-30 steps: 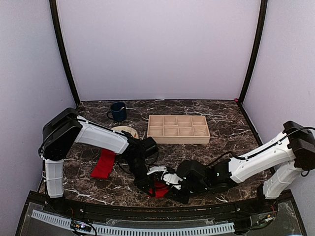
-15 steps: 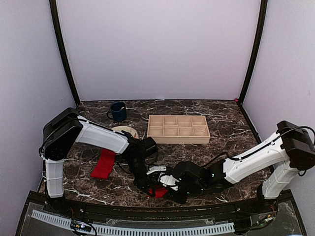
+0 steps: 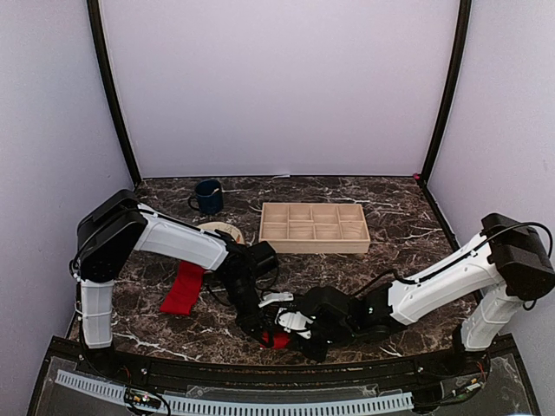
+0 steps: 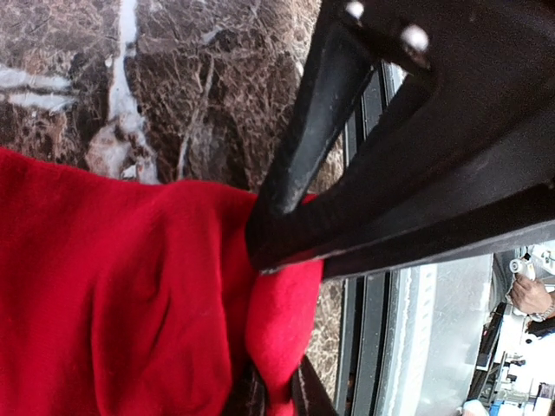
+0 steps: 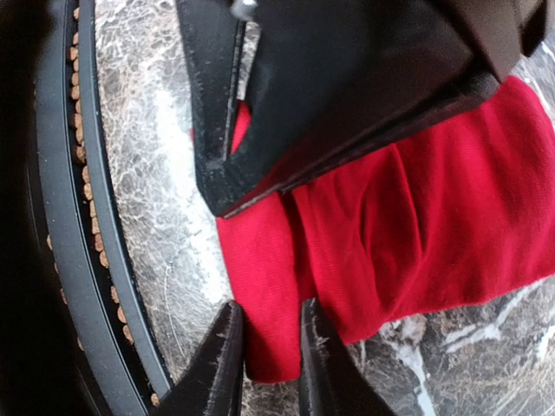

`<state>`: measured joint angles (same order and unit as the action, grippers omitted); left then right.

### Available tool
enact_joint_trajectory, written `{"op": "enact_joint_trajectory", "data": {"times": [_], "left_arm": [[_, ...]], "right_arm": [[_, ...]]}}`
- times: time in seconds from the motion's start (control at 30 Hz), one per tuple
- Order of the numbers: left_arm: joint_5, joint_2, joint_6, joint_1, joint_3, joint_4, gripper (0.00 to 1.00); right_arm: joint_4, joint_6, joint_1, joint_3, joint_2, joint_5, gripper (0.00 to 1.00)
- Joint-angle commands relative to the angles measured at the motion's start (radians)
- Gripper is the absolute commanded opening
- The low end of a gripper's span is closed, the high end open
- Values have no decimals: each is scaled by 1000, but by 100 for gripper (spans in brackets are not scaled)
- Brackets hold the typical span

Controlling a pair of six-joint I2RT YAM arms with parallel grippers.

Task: Roll the socks
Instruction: Roll the sock at the center of the board.

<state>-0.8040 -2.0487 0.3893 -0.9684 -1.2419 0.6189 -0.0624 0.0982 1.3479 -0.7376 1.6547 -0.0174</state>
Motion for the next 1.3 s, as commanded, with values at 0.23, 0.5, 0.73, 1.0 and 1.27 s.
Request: {"op": "enact_joint_trajectory", "data": {"times": [0.23,0.5,0.73,1.0,1.27], "left_arm": [[122,-52,-41,-3,-9,69,21],[183,-27,-117,3,48,44,23],[231,28,-166,36,120,-15,27],[306,36,-197,56,167,-39,28],[321,57,-214,78,192,-50,30]], "right_arm": [[-34,-6,7,-25,36,23,6],[-38,3,7,-14,28,18,0],[-50,25,7,9,5,1,0],[-75,53,7,26,-6,-16,0],[-82,66,7,39,-8,-30,0]]}}
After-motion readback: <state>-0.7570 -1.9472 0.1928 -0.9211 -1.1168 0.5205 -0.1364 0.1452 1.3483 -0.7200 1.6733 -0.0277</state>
